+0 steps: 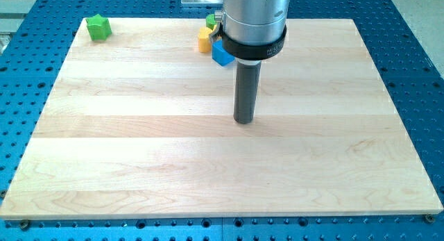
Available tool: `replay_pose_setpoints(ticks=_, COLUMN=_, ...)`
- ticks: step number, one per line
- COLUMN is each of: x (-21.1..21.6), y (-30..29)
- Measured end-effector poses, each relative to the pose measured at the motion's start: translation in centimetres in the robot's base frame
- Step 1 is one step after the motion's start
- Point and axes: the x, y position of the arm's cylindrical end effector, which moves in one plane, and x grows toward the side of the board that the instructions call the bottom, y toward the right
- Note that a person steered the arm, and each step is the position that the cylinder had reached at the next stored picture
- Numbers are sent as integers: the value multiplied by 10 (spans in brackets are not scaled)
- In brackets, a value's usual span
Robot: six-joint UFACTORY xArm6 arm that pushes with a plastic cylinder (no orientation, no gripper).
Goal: Push the heart and the green circle parallel to each other
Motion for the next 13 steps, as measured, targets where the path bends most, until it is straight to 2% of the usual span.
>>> replay_pose_setpoints(ticks=3, x=13, y=-15)
replay_pose_setpoints(ticks=4, x=2, y=5)
replay_pose_setpoints(ticks=6, x=-112, y=157)
replay_pose_setpoints(ticks=7, x=-193, y=169)
replay_pose_setpoints(ticks=8, x=-270, y=155)
replay_pose_setpoints(ticks=9, x=-273, y=144)
replay_pose_setpoints(ticks=10, x=-272, y=82)
replay_pose_setpoints(ticks=11, x=-272, y=-17)
replay_pose_setpoints(ticks=12, x=-272, y=-83)
replay_pose_setpoints(ticks=13, x=-272, y=-90)
